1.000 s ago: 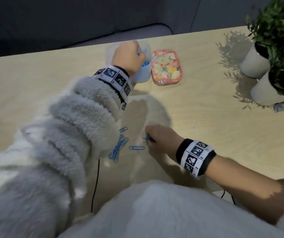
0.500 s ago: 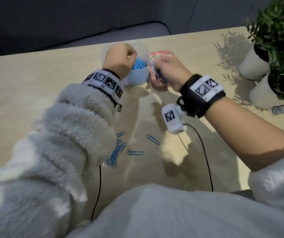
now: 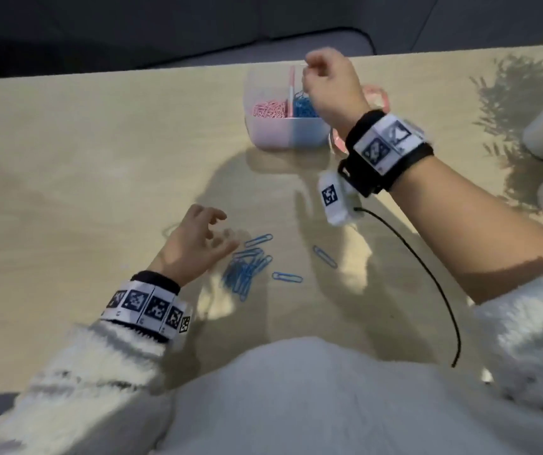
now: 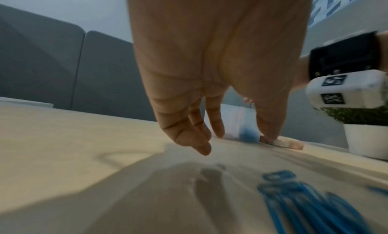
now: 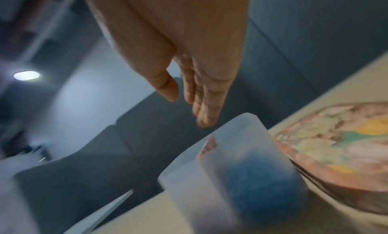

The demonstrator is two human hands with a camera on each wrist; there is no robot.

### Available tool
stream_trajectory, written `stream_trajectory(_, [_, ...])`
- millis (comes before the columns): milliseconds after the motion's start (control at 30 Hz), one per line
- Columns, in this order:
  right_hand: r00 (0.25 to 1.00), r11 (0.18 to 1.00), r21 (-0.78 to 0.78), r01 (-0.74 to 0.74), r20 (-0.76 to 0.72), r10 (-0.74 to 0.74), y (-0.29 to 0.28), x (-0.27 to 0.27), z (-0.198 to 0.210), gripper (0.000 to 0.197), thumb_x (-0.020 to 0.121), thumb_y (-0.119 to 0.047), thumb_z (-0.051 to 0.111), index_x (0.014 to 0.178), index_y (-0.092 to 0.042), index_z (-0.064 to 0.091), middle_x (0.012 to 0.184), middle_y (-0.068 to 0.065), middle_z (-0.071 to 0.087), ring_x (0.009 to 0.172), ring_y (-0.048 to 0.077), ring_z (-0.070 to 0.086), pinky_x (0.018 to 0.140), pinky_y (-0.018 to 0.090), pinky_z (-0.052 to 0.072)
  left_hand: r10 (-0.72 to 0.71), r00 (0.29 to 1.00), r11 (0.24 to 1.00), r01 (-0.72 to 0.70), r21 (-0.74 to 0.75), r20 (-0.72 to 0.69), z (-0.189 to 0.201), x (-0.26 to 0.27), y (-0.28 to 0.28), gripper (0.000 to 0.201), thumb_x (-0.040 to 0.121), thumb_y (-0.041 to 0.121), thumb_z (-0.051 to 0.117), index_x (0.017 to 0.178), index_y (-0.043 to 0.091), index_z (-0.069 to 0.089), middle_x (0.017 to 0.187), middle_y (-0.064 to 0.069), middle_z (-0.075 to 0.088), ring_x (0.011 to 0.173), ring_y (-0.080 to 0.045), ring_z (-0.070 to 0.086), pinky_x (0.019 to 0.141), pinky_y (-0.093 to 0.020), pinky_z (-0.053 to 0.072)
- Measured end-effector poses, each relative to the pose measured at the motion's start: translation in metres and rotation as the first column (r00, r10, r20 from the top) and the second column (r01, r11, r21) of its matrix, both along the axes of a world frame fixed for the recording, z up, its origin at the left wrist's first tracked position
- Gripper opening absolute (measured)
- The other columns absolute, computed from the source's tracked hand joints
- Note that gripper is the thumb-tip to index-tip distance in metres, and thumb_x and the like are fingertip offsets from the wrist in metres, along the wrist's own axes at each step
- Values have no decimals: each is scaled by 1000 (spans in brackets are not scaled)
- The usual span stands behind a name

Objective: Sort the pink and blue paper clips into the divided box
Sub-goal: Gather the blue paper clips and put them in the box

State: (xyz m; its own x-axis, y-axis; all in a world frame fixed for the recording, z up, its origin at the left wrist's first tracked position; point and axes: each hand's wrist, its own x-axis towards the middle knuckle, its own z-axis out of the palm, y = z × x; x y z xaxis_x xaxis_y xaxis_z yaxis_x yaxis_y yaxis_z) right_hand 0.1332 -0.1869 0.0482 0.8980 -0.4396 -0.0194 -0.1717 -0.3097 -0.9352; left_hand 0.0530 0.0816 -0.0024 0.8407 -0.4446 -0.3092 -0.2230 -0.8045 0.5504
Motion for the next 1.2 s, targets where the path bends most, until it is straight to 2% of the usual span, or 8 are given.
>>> stream_trajectory(100, [919,911,-136,-389,-121,374,32,-62,-19,26,83,-11,60,109,-6,60,93,-3,58,73,-4,50,65,2,39,22,999,999,-21,27,-47,-11,-25,10,60,67,50,75,111,16,53,105,1,46,83,-14,58,79,-27,49])
stream_trajectory(200, [634,607,-213,-765,-417,652,56,-110,-51,57,75,-28,74,125,-8,52,117,7,55,97,13,49,82,10,39,4,999,994,0,111,-40,-18,-41,10,68,56,55,79,106,18,52,99,3,45,83,-17,55,77,-31,49])
stream_trajectory(300, [554,407,-377,-832,-533,639,77,-122,-72,71,67,-45,76,125,-14,50,123,7,47,112,24,42,97,34,38,9,1000,989,-6,151,-16,-21,-52,5,72,51,54,82,103,18,49,97,3,44,80,-19,54,70,-31,46])
stream_trajectory(433, [534,272,-494,-826,-533,656,92,-125,-73,50,72,-41,71,114,-18,57,120,5,48,111,24,41,91,36,38,-3,1000,990,2,143,9,-23,-56,-4,55,66,34,79,108,12,53,101,-4,49,87,-23,56,70,-26,37])
stream_trajectory(567, [550,345,-446,-826,-500,669,90,-132,-76,26,86,-19,58,110,-12,65,110,9,54,105,26,49,83,38,43,-51,998,992,46,115,48,-21,-54,-11,36,76,16,70,109,9,58,103,-10,56,93,-28,56,71,-26,33])
stream_trajectory(833, [707,567,-437,-698,-547,449,73,-145,-87,12,87,-8,55,97,-7,60,106,14,56,103,30,50,86,40,46,-184,983,976,182,117,7,-18,-41,-21,23,82,5,59,104,3,57,104,-15,58,95,-30,55,79,-31,39])
stream_trajectory(1033, [718,482,-534,-695,-556,419,76,-153,-90,19,82,8,49,93,-7,50,100,14,53,93,30,49,74,36,42,-371,919,909,331,251,131,-18,-41,-35,18,92,6,46,105,0,56,109,-18,56,102,-32,50,88,-35,33])
stream_trajectory(1200, [766,782,-222,-583,-470,438,48,-155,-76,16,87,-2,51,101,-3,58,99,10,59,85,20,49,69,24,35,-396,908,896,350,272,138,-25,-37,-40,20,93,5,44,111,3,51,111,-17,54,100,-34,52,88,-38,38])
